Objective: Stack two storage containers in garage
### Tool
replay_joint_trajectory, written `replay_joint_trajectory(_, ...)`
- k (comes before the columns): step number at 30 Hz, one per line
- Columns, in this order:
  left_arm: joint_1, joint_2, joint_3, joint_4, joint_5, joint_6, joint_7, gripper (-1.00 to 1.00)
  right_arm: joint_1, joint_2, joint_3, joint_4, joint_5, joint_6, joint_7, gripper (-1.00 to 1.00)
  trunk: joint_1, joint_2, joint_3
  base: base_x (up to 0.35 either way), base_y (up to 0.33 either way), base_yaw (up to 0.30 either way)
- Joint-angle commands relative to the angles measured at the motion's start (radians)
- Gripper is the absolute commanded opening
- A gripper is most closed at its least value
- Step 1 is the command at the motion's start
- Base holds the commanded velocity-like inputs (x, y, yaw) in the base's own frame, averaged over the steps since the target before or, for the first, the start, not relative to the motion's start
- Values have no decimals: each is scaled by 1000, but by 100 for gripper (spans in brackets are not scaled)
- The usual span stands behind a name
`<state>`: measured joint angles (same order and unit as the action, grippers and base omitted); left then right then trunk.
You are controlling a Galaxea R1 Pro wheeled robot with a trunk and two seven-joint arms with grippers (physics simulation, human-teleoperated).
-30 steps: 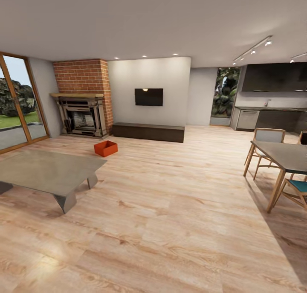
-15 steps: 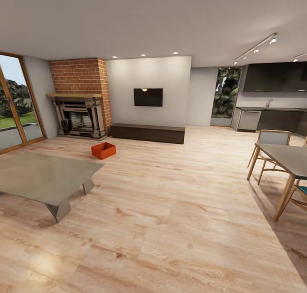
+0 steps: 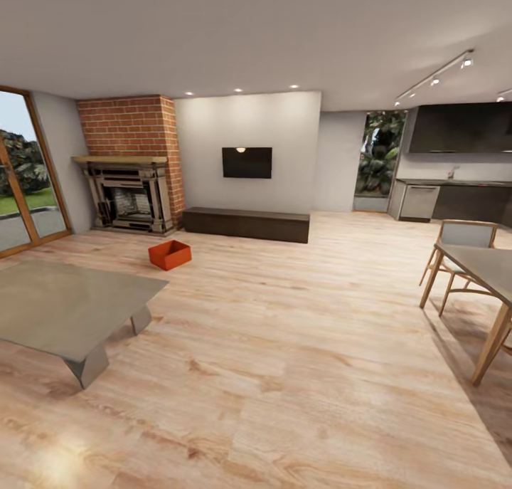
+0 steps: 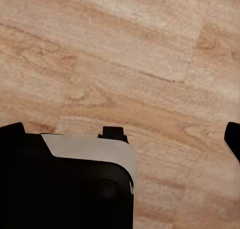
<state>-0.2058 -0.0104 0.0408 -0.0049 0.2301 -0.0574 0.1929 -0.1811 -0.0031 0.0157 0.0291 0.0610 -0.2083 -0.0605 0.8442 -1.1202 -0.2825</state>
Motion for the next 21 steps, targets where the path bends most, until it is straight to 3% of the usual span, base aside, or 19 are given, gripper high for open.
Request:
replay_joint_trajectory(1,-1,0,4,1,3,-4,2,100,-1,0,1,3,7,-5,-5,100,1,-1,-1,322,0,0)
replay_joint_trajectory(21,-1,1,4,0,3,-4,2,100,-1,0,-2,3,4,-10,-4,100,1,-1,-1,322,0,0)
